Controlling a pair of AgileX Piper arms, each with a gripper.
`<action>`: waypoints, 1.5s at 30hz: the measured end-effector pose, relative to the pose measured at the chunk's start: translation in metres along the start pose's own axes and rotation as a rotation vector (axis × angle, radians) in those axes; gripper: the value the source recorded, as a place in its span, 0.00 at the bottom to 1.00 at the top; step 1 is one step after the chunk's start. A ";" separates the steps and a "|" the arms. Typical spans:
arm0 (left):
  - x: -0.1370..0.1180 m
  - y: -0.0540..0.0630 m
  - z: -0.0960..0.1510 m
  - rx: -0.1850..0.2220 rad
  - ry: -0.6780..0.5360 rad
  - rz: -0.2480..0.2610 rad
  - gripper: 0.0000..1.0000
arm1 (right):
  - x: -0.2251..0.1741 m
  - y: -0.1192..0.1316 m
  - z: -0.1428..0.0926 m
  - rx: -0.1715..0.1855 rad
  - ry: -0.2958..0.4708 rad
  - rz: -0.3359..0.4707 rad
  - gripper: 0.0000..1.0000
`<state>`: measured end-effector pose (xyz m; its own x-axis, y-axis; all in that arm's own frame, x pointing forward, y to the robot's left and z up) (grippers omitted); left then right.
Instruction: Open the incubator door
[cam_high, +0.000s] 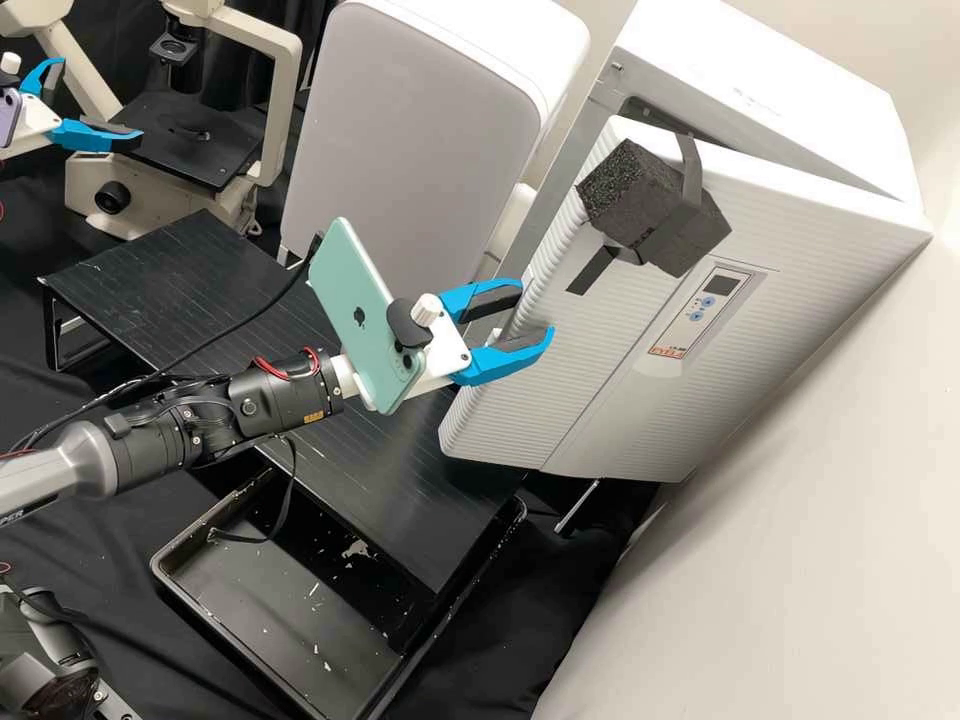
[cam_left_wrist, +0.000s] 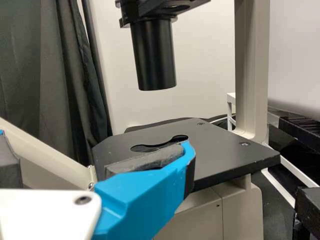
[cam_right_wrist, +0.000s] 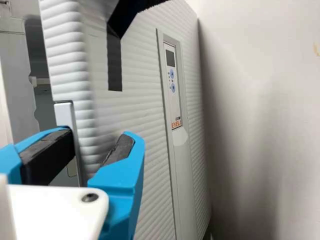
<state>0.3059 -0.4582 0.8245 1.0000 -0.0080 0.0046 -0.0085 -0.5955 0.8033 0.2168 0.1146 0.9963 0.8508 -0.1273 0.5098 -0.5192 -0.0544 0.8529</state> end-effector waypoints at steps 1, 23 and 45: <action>0.000 0.000 0.000 0.000 0.000 0.000 1.00 | 0.000 0.000 0.000 0.000 0.000 0.000 1.00; 0.000 0.000 0.000 0.000 0.000 0.000 1.00 | 0.000 0.004 0.004 0.043 -0.029 0.027 1.00; 0.000 0.000 0.000 0.000 0.000 0.000 1.00 | -0.020 0.030 -0.016 0.068 0.098 0.214 1.00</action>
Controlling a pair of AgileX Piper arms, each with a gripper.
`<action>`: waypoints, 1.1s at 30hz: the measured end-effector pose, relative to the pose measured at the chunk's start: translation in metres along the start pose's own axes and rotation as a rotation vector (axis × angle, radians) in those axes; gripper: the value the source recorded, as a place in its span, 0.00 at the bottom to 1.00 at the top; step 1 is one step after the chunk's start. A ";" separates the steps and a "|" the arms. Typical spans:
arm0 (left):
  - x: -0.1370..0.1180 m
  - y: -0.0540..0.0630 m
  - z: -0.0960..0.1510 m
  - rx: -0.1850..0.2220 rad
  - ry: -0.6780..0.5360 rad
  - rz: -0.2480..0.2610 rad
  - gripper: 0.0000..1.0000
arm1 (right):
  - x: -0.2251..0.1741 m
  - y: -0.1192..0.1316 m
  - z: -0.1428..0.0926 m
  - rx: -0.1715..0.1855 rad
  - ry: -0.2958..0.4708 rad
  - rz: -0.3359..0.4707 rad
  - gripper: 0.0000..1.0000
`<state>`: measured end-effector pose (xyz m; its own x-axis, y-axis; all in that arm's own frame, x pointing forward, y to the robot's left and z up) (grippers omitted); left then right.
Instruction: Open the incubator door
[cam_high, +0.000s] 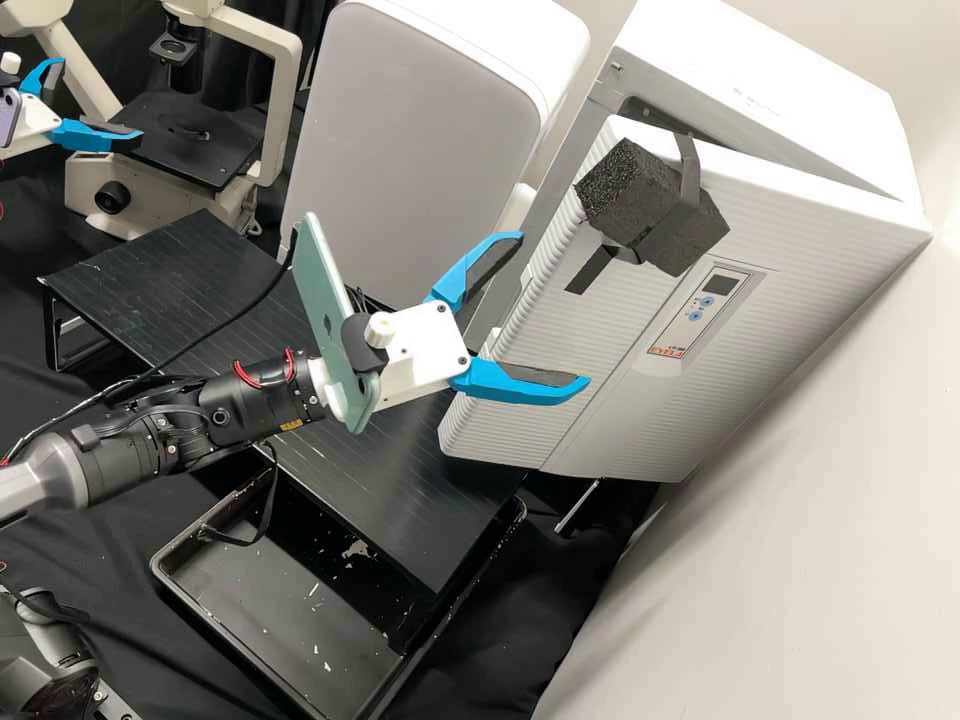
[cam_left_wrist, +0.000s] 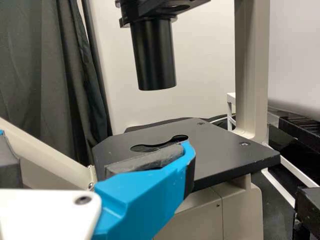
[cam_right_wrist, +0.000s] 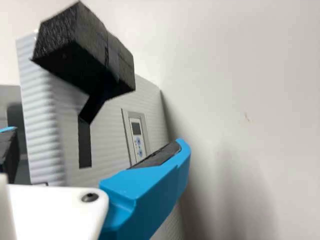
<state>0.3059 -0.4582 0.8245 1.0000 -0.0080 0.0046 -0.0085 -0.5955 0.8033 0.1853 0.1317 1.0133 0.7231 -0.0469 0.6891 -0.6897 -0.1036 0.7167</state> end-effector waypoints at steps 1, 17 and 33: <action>0.000 0.000 0.000 0.000 0.000 0.000 1.00 | -0.001 -0.001 -0.001 0.004 0.005 -0.003 1.00; 0.000 0.000 0.000 0.000 0.000 0.000 1.00 | -0.004 -0.047 -0.022 -0.151 0.090 -0.054 1.00; 0.000 0.000 0.000 0.000 0.000 0.000 1.00 | 0.019 -0.082 -0.007 -0.359 -0.069 0.095 1.00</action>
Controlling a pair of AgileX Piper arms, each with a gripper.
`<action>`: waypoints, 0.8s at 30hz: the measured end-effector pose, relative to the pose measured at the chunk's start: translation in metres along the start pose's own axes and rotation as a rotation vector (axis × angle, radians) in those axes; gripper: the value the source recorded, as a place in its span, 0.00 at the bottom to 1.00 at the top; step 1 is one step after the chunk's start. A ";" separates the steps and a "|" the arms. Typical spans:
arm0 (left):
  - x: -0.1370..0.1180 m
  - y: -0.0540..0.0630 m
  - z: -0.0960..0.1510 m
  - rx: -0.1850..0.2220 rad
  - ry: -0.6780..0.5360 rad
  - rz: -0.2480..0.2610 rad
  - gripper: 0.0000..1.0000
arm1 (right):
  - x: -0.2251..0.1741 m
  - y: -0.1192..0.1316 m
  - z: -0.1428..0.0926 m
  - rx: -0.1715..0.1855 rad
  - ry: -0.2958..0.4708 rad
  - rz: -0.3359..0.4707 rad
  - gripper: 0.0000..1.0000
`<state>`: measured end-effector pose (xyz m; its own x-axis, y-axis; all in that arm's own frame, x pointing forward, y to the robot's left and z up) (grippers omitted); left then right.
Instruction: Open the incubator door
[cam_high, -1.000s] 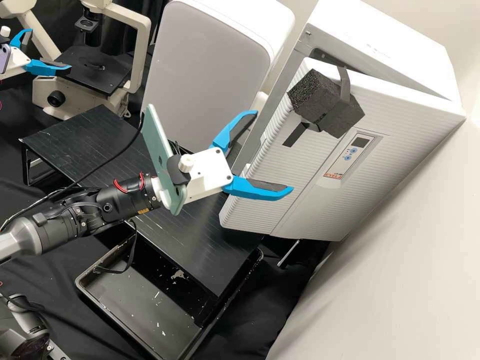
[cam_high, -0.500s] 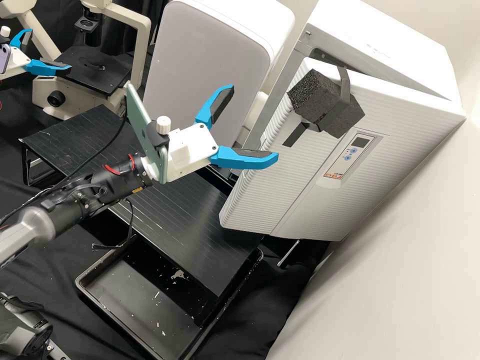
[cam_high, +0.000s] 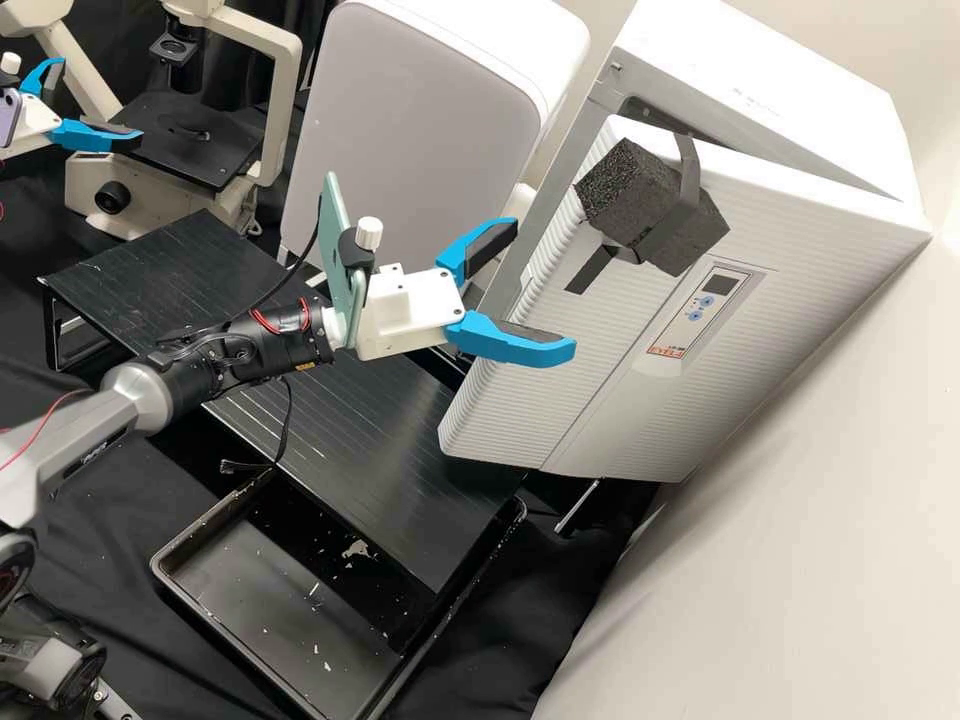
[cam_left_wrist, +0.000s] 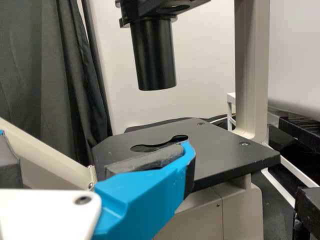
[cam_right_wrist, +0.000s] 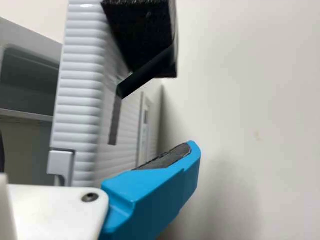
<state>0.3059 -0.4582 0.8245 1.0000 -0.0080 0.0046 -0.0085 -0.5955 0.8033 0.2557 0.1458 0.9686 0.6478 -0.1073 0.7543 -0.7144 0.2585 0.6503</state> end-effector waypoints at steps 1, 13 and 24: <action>0.000 0.000 0.000 0.000 0.000 0.000 1.00 | 0.000 -0.001 0.000 -0.011 -0.007 0.006 1.00; 0.000 0.000 0.000 0.000 0.000 0.000 1.00 | 0.016 -0.020 -0.001 -0.070 -0.057 0.005 1.00; 0.000 0.000 0.000 0.000 0.000 0.000 1.00 | 0.027 -0.034 0.014 -0.139 -0.214 -0.031 1.00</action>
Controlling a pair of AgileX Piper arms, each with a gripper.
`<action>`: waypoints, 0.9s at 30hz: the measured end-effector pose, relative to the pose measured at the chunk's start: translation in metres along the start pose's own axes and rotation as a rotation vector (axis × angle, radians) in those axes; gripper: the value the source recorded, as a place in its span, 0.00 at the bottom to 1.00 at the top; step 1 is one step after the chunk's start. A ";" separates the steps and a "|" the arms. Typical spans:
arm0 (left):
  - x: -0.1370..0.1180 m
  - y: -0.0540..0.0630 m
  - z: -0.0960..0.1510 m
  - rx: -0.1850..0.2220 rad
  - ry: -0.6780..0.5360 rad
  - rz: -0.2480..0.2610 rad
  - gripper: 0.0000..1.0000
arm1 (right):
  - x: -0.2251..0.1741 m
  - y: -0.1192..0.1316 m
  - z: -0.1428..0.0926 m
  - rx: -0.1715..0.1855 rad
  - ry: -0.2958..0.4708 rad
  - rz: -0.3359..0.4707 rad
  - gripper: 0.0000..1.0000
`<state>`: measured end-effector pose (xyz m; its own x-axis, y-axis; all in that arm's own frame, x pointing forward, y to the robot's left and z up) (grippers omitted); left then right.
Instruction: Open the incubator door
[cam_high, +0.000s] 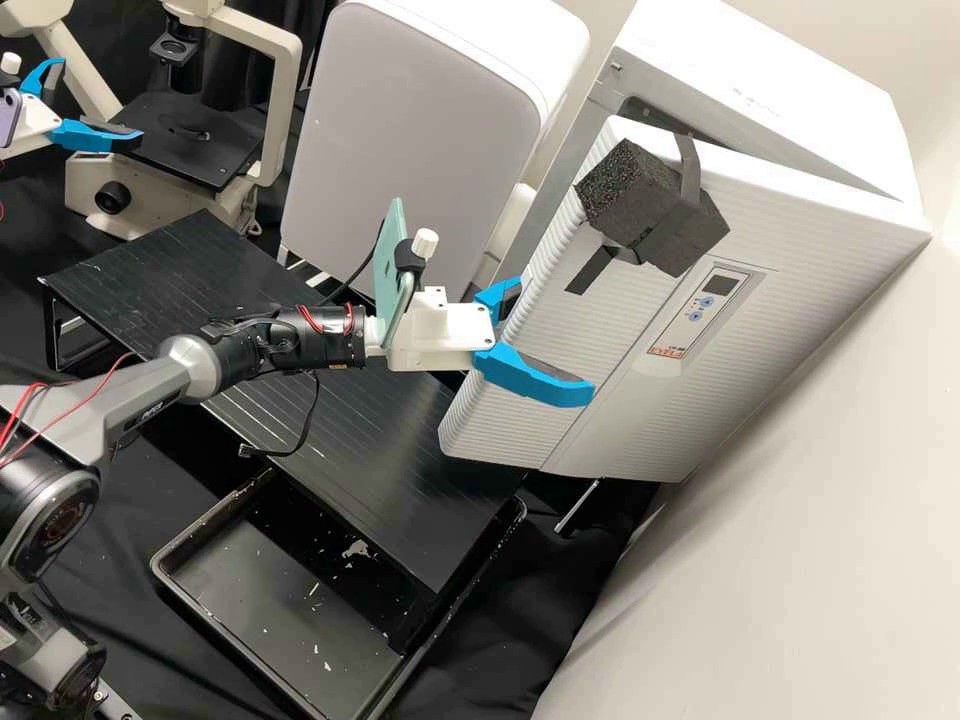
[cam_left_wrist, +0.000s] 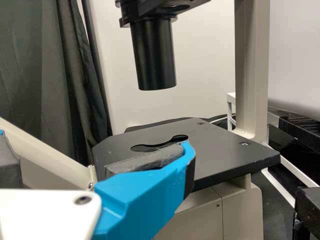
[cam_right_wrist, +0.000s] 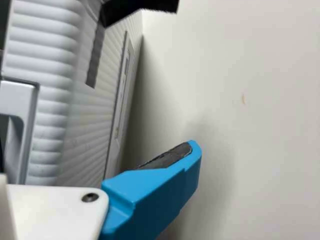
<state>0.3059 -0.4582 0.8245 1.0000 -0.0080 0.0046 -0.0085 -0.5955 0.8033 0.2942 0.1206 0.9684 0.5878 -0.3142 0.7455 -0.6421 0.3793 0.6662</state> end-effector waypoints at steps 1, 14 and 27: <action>0.000 0.000 0.000 0.000 0.000 0.000 1.00 | 0.001 0.000 0.001 -0.003 -0.011 -0.001 1.00; 0.000 0.000 0.000 0.000 0.000 0.000 1.00 | 0.015 0.033 0.021 -0.155 -0.275 -0.023 1.00; 0.000 0.000 0.000 0.000 0.000 0.000 1.00 | 0.015 0.030 0.038 -0.143 -0.437 -0.097 1.00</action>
<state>0.3059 -0.4582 0.8245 1.0000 -0.0080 0.0046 -0.0085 -0.5955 0.8033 0.2652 0.0939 1.0004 0.3601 -0.6793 0.6394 -0.5019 0.4367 0.7466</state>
